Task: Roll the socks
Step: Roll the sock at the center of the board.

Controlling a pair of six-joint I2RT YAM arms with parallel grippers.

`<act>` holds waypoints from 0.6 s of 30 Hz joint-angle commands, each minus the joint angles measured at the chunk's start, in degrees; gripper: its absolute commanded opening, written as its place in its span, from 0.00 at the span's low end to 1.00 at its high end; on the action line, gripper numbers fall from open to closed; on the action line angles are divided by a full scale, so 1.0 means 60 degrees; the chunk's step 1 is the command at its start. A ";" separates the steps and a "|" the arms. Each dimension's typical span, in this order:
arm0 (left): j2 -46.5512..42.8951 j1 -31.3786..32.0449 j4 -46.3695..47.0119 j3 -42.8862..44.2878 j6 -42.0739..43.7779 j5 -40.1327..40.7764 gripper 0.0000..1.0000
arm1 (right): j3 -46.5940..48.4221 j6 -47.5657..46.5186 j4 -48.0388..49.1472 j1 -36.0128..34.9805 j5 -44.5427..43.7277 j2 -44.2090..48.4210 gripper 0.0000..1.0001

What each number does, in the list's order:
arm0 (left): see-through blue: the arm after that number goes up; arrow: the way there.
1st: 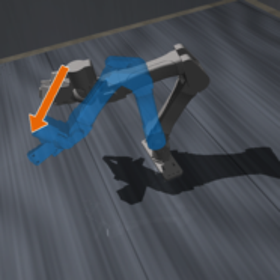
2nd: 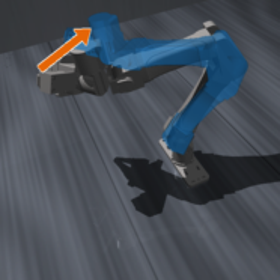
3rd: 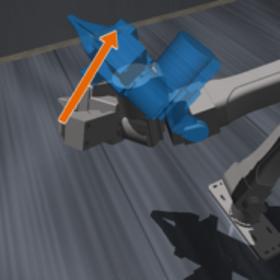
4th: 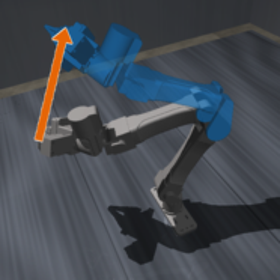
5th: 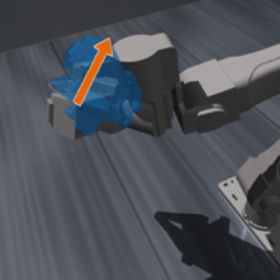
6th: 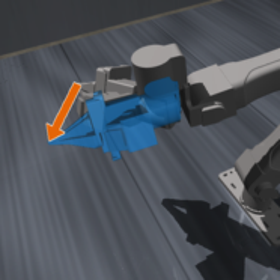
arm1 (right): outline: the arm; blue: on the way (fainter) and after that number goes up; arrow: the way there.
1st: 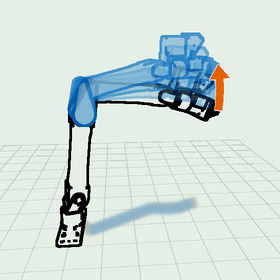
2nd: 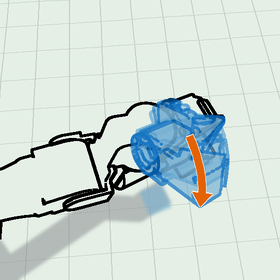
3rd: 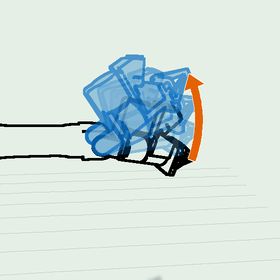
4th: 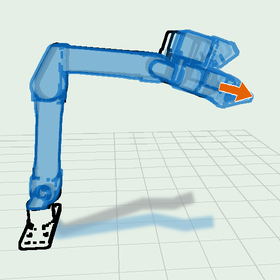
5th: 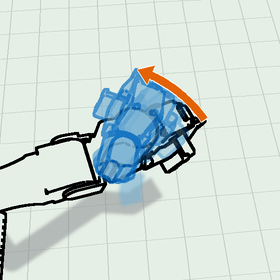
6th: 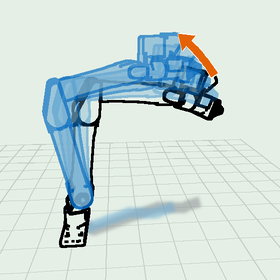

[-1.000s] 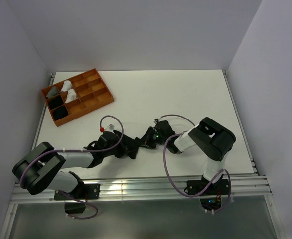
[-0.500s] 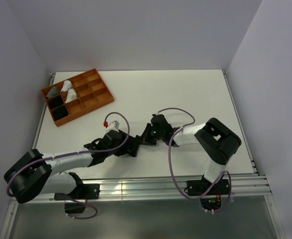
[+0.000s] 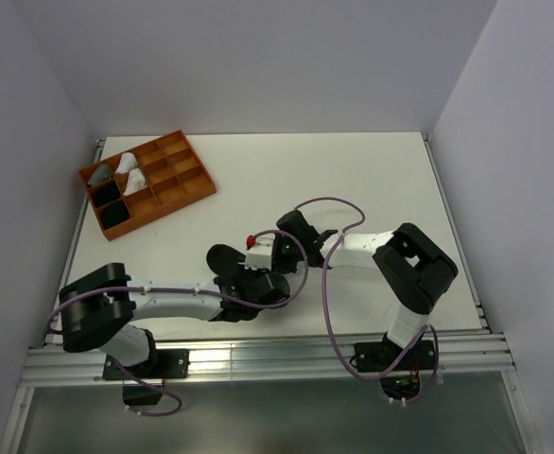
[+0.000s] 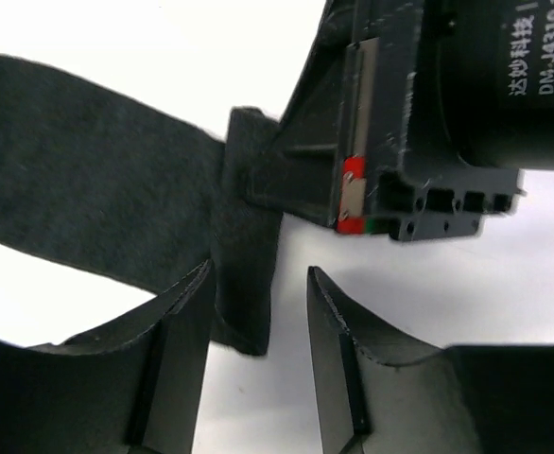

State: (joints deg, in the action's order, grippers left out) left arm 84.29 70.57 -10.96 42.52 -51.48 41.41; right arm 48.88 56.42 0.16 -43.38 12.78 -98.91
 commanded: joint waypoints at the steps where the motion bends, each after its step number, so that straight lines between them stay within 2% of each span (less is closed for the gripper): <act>1: 0.0832 0.0353 -0.0970 0.0937 0.0115 0.1813 0.49 | 0.0320 -0.0205 -0.0497 -0.0066 -0.0079 -0.0023 0.00; 4: 0.1594 0.0470 -0.1279 0.1320 0.0055 0.2122 0.50 | 0.0305 -0.0190 -0.0467 -0.0066 0.0024 -0.0067 0.00; 9: 0.2196 0.0573 -0.1161 0.1497 0.0202 0.1859 0.48 | 0.0363 -0.0234 -0.0496 -0.0066 0.0068 -0.0096 0.00; 12: 0.2518 0.0573 -0.1525 0.1672 0.0085 0.1800 0.42 | 0.0407 -0.0234 -0.0496 -0.0066 0.0112 -0.0155 0.00; 16: 0.2914 0.0588 -0.2010 0.1907 -0.0164 0.1785 0.19 | 0.0393 -0.0176 -0.0408 -0.0051 0.0258 -0.0184 0.00; 18: 0.2914 0.0573 -0.1982 0.1893 -0.0092 0.1712 0.16 | 0.0349 -0.0161 -0.0335 -0.0037 0.0273 -0.0170 0.00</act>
State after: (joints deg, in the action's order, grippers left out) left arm 100.77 73.76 -20.38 52.45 -52.21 51.29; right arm 49.21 56.01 -1.10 -43.33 13.76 -99.15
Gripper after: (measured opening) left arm 0.190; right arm 0.096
